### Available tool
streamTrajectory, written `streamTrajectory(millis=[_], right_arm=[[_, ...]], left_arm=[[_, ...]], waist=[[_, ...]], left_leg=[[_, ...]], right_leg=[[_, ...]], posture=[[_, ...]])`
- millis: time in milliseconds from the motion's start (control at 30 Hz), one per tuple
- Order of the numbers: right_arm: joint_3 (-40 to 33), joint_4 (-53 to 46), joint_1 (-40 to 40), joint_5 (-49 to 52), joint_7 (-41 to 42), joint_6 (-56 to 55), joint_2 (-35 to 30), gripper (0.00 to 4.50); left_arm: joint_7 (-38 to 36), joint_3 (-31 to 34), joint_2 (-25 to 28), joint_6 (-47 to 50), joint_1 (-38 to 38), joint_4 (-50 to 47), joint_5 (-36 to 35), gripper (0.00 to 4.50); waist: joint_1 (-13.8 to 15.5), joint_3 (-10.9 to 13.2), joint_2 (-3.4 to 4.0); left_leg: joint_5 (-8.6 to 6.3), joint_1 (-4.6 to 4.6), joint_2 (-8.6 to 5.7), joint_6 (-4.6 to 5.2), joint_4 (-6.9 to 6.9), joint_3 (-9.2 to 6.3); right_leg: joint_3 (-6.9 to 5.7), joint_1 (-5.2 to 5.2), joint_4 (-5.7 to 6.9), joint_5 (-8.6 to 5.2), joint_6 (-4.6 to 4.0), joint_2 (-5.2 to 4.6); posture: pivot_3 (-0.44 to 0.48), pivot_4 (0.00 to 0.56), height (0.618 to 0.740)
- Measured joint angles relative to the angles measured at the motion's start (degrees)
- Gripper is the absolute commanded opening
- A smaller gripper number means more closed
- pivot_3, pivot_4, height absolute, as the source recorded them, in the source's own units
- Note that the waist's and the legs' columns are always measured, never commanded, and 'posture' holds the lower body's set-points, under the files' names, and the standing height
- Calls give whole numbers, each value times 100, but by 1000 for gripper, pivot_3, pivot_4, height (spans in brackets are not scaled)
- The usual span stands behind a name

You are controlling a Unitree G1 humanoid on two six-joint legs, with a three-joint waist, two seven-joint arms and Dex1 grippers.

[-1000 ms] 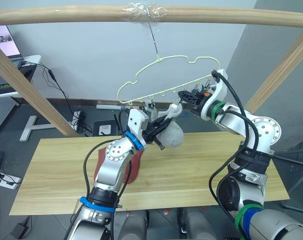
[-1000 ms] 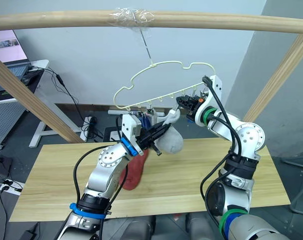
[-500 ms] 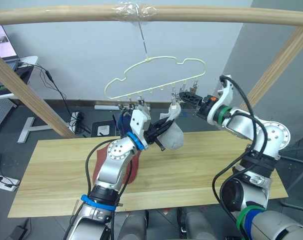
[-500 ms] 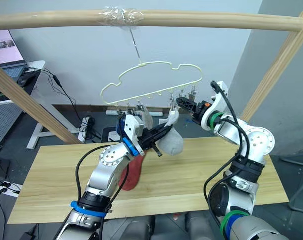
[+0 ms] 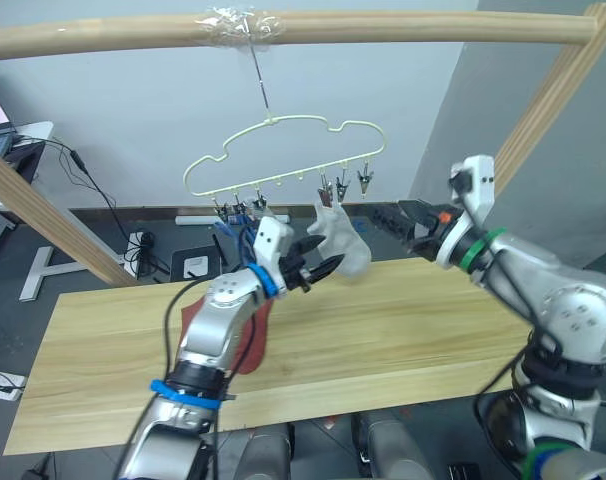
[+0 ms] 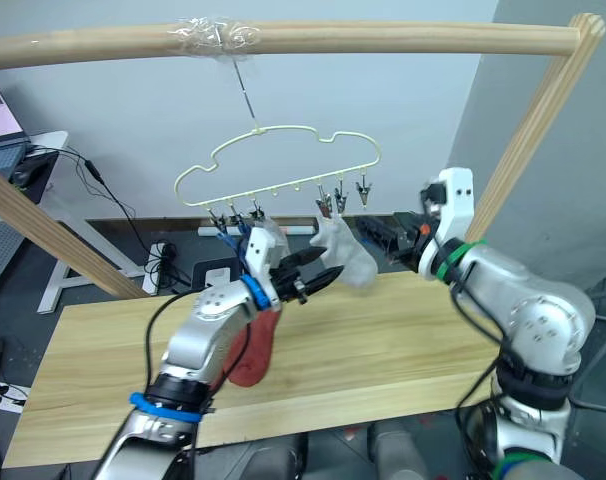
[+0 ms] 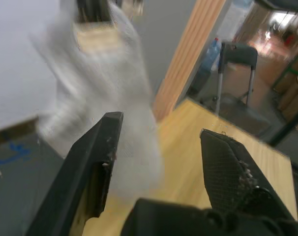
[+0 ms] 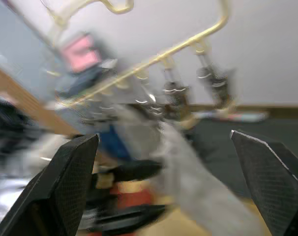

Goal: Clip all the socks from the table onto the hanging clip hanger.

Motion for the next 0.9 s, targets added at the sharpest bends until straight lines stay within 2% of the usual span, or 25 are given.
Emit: streamTrajectory(millis=[167, 300, 400, 467, 633, 900], right_arm=[[1063, -4, 586, -1621, -27, -1577, 77, 2956], [1671, 204, 594, -2563, -66, -2473, 174, 2956], [1858, 466, 601, -2994, -132, -2931, 551, 2453], [1957, 636, 559, -3178, -202, -3115, 814, 1797], [2241, 1114, 306, -3661, -212, -3516, 1248, 1797], [2286, 2025, -10, -4084, -217, -3984, 1734, 1797]], left_arm=[[-208, 315, 535, 273, 128, -552, -238, 2739], [-229, 583, 786, 481, 91, -912, -476, 2739], [-310, 740, 985, 586, 73, -1166, -662, 2739], [-362, 750, 1079, 610, 124, -1277, -683, 2739], [-426, 750, 1114, 617, 311, -1310, -698, 2739], [-387, 749, 1090, 633, 402, -1648, -817, 2739]], waist=[[28, 0, 0], [33, -1, -3], [45, -1, -3], [45, -1, -3], [111, -1, -3], [184, -1, -3]], left_leg=[[3, -3, 9, -4, 2, -3], [3, -3, 10, -5, 2, -4], [4, -3, 17, -6, 0, -6], [4, -3, 18, -6, -1, -5], [4, -3, 18, -7, 0, -9], [4, -3, 17, -7, -1, -8]], right_leg=[[5, -2, 0, 1, 2, -8], [4, -1, -2, 2, 4, -11], [3, -2, -3, 2, 3, -11], [4, -3, -3, 2, 2, -11], [2, -4, -2, 3, 1, -12], [2, -4, -2, 15, -20, -13]], posture=[[16, 175, 740], [16, 175, 740], [38, 170, 740], [40, 172, 740], [62, 177, 740], [83, 182, 740]])
